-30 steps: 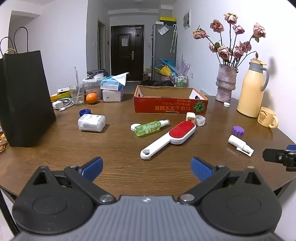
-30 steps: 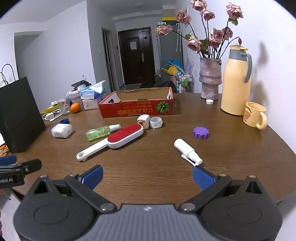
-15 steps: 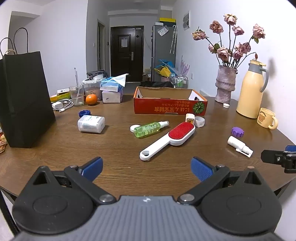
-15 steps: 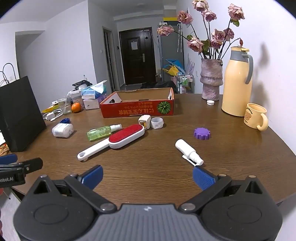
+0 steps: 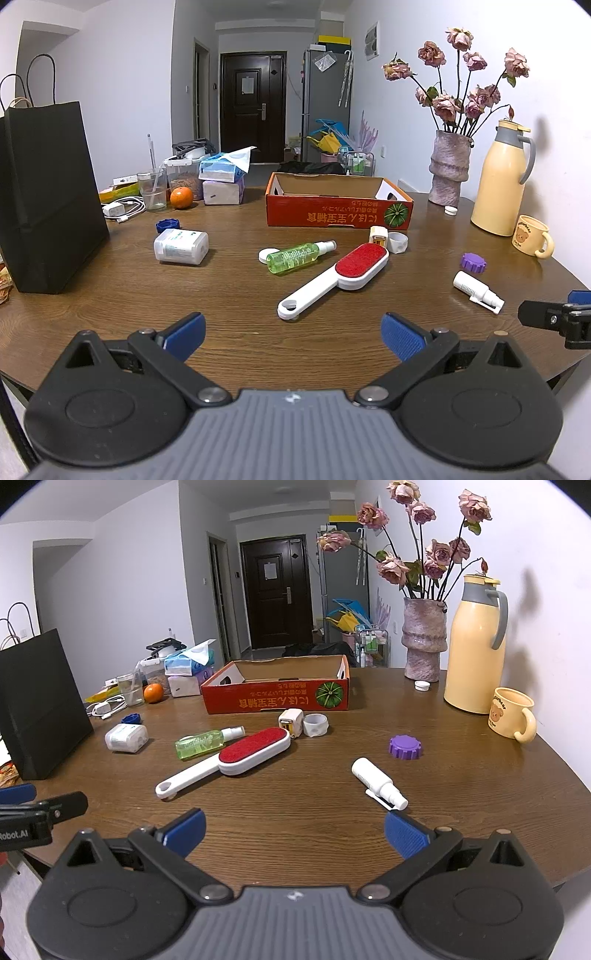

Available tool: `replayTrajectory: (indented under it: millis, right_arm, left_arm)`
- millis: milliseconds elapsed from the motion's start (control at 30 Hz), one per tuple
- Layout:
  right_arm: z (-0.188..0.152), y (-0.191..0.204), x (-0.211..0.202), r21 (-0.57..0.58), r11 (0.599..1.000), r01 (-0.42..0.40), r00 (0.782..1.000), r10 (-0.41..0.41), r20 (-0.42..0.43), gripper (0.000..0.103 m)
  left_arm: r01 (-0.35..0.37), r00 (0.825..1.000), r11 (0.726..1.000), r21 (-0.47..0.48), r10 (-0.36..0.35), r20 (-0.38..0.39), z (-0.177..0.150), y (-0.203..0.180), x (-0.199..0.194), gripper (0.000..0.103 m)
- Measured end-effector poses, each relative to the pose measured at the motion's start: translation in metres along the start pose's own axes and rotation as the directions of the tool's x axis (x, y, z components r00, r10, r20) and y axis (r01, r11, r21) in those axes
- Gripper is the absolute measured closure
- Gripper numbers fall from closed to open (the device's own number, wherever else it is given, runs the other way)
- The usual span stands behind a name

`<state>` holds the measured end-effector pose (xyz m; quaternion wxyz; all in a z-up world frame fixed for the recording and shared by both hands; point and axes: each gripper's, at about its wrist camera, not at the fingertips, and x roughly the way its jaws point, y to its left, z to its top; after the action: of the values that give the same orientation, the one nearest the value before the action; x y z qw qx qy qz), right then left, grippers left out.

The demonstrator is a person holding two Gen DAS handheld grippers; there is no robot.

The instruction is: Organize rigid objects

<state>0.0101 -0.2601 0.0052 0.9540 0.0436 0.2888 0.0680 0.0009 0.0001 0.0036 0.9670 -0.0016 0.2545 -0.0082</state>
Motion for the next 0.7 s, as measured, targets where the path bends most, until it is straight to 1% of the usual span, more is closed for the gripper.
replayTrajectory:
  millis: [700]
  right_arm:
    - [-0.0021,0.0026,-0.0020,-0.004,1.000,0.001,1.000,-0.001,0.001,0.000]
  left_arm:
    - [-0.002,1.000,1.000,0.000,0.002,0.002,0.0010,-0.0006,-0.0008,0.000]
